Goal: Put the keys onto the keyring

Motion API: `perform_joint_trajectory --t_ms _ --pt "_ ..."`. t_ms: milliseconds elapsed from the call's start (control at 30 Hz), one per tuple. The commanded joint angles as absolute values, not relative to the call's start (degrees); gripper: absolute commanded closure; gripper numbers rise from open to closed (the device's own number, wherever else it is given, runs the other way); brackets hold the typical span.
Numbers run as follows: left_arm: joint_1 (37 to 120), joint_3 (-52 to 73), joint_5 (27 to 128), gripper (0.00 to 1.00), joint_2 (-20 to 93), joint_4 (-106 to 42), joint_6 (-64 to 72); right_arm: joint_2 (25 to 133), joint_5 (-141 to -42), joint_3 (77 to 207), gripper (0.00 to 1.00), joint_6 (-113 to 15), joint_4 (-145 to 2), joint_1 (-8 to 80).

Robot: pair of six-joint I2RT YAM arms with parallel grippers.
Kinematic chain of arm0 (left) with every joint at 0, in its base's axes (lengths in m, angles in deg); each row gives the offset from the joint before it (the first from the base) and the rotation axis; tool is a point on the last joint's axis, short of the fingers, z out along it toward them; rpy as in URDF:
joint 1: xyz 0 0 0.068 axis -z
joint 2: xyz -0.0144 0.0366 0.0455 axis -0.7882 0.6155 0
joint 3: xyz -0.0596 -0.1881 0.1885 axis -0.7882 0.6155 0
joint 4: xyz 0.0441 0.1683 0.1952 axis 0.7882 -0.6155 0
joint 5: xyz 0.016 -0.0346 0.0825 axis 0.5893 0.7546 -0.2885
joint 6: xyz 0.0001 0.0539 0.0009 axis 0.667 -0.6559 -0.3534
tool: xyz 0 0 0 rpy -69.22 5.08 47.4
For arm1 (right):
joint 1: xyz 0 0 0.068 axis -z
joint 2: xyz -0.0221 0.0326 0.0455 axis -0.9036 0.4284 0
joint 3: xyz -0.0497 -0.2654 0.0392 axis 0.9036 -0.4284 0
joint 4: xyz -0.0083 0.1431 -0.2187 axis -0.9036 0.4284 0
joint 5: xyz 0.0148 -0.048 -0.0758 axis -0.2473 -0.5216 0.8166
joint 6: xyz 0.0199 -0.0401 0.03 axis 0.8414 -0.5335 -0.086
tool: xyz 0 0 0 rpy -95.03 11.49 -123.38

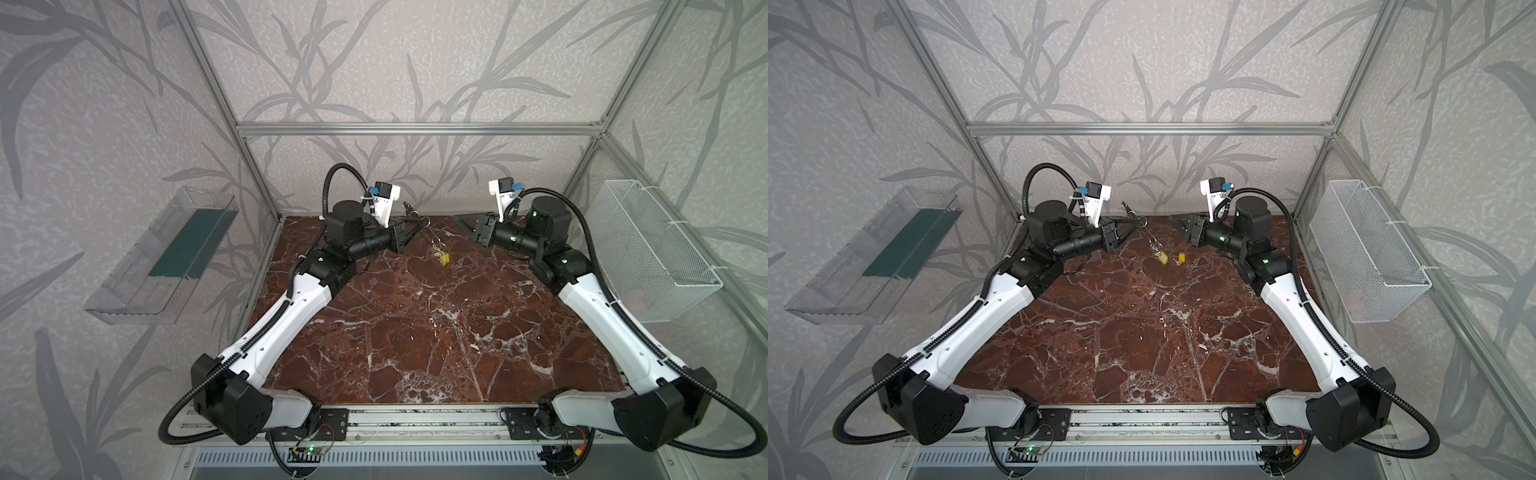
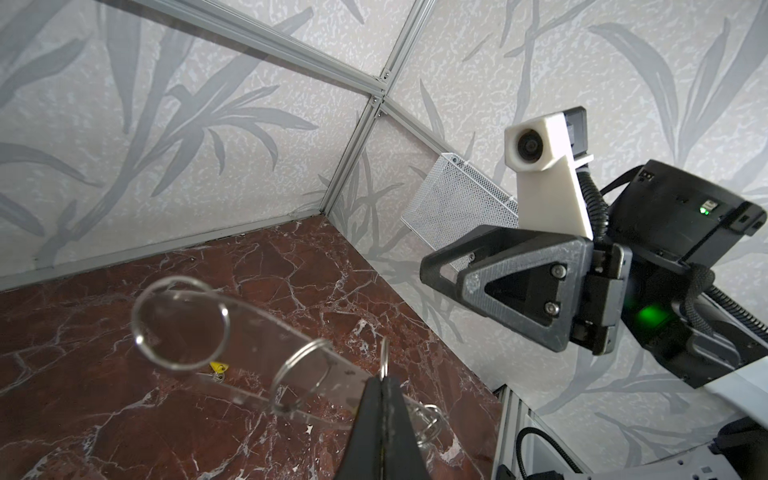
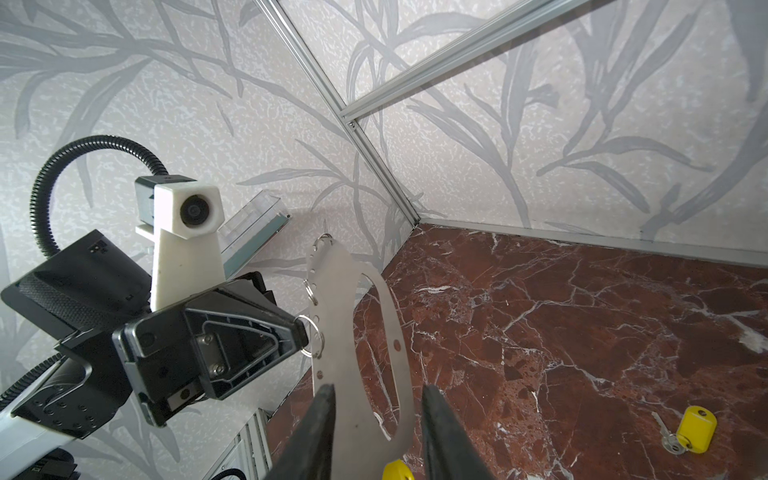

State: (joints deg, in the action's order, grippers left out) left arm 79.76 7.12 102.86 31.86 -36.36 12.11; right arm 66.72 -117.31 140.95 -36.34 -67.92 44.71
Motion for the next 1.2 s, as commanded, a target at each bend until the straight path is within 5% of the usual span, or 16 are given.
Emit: perform_joint_trajectory --t_ms 0,1167 --pt "80.2 9.3 101.4 1.0 28.9 -32.6 7.0 66.2 -118.6 141.2 0.64 -36.2 -69.7 44.6" --pt "78.6 9.5 115.4 1.0 31.8 -26.3 7.9 74.9 -134.0 145.7 0.69 -37.2 -70.8 41.0"
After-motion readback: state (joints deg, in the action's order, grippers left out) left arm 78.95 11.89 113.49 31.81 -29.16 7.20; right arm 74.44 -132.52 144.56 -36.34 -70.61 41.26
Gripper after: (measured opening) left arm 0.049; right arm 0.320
